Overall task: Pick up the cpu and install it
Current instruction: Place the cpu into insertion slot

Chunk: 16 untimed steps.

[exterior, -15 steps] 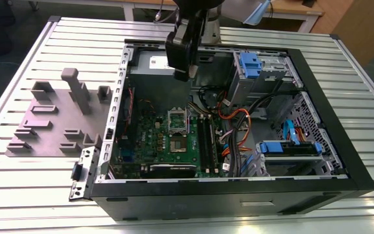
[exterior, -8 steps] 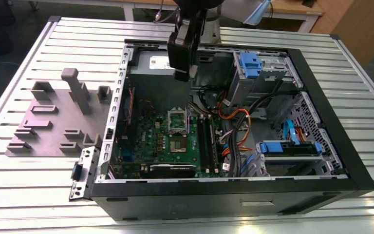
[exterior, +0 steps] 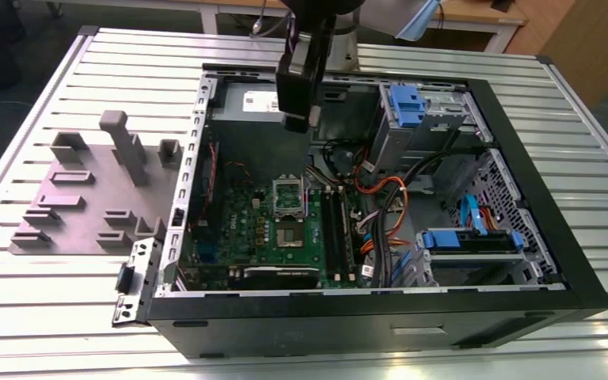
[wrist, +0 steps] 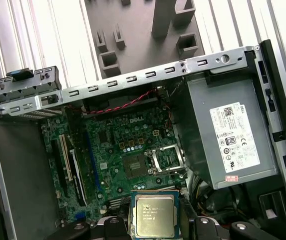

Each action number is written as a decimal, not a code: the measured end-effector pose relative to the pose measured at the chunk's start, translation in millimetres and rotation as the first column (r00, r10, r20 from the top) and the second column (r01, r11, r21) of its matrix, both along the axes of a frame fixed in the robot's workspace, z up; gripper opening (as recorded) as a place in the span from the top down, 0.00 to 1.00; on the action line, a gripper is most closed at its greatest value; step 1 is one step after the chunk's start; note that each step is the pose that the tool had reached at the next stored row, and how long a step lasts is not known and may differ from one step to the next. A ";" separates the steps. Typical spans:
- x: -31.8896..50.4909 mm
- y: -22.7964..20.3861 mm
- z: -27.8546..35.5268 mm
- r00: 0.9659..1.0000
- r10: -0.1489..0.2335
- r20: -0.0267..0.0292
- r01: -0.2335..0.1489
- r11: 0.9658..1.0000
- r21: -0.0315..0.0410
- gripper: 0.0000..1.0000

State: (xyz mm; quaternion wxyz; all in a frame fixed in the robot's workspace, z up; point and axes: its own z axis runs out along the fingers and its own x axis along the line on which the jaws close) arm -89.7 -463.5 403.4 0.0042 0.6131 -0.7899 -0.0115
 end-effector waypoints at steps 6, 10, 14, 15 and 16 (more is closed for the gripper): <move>0.0 0.0 -0.2 1.000 0.001 0.000 -0.001 1.000 0.000 0.53; 0.0 0.0 -0.2 1.000 0.000 0.000 0.000 1.000 0.000 0.53; 0.0 0.0 -0.7 0.999 -0.052 0.000 0.052 0.999 -0.001 0.53; 0.0 0.0 -0.9 0.998 -0.070 0.000 0.070 0.998 -0.001 0.53; 0.0 0.0 -1.1 0.996 -0.088 0.000 0.088 0.996 -0.001 0.53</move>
